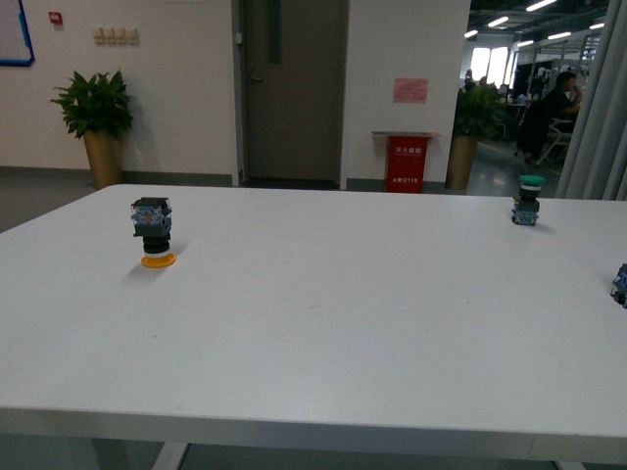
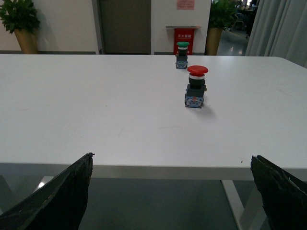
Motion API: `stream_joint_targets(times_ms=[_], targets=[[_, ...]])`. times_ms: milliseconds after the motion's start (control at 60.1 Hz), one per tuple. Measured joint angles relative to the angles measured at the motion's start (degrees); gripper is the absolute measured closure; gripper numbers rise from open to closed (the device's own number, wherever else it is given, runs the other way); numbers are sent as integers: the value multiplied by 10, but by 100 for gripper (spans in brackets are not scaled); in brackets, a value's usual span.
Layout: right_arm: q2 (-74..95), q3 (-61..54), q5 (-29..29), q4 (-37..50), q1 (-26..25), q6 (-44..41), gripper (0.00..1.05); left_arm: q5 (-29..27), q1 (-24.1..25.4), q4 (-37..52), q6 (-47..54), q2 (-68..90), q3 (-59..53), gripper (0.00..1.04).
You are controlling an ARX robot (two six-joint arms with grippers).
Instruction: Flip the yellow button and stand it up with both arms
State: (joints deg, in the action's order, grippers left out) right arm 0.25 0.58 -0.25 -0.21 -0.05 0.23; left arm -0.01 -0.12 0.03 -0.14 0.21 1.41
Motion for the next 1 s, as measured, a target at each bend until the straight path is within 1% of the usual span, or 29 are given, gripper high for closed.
stream_joint_targets(times_ms=[998], targets=[[0,0,0,0,0,0,7,0,0,0,0,0,0,6]])
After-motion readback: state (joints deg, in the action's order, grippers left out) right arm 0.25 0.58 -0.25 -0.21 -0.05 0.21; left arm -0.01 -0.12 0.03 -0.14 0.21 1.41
